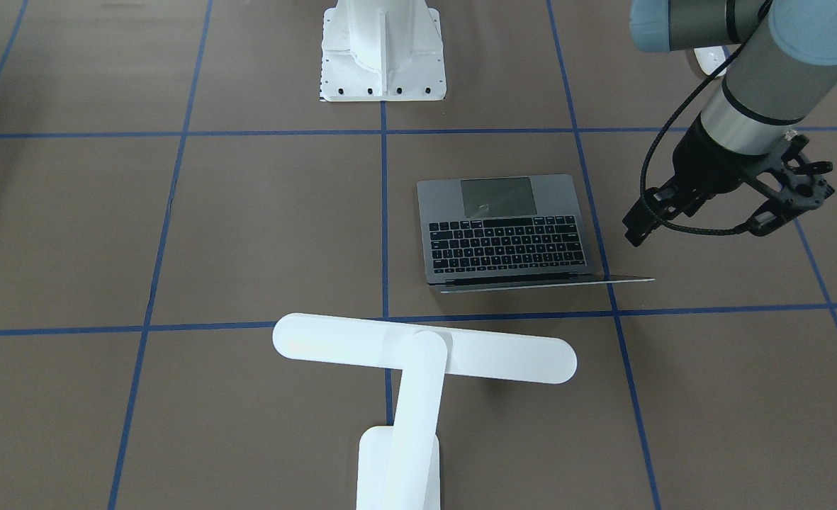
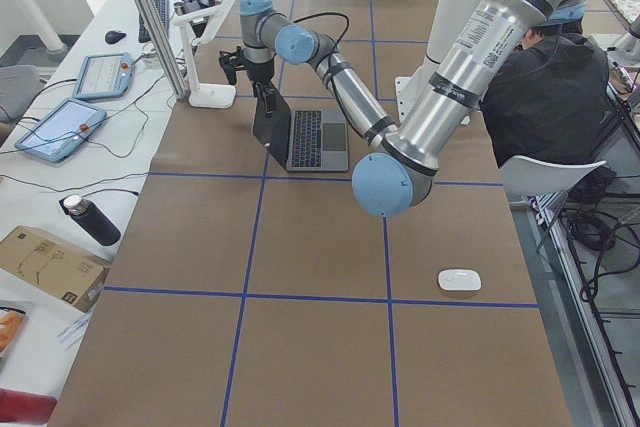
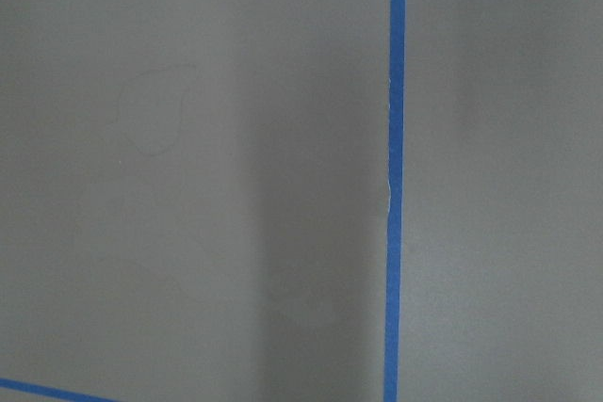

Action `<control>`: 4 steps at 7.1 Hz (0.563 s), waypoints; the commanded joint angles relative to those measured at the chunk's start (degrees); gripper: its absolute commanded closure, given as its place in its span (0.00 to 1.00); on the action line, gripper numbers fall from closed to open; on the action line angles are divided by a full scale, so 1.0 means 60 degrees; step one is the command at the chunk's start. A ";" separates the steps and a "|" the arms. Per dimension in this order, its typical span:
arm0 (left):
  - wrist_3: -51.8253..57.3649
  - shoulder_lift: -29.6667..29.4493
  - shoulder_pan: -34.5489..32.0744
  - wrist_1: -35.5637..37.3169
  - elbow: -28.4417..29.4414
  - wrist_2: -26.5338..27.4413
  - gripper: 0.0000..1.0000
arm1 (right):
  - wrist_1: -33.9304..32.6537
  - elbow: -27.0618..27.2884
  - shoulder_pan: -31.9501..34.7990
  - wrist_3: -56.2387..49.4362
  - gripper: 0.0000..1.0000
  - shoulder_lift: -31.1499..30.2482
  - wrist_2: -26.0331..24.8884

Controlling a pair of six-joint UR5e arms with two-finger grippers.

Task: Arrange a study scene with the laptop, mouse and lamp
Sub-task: 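Release the laptop lid and lift the left gripper away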

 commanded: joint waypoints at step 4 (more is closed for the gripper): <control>0.1199 0.1053 0.0011 -0.0014 -0.1219 0.0033 0.00 | -0.0031 -0.2038 -0.0844 -0.4917 0.01 -0.0381 -0.0054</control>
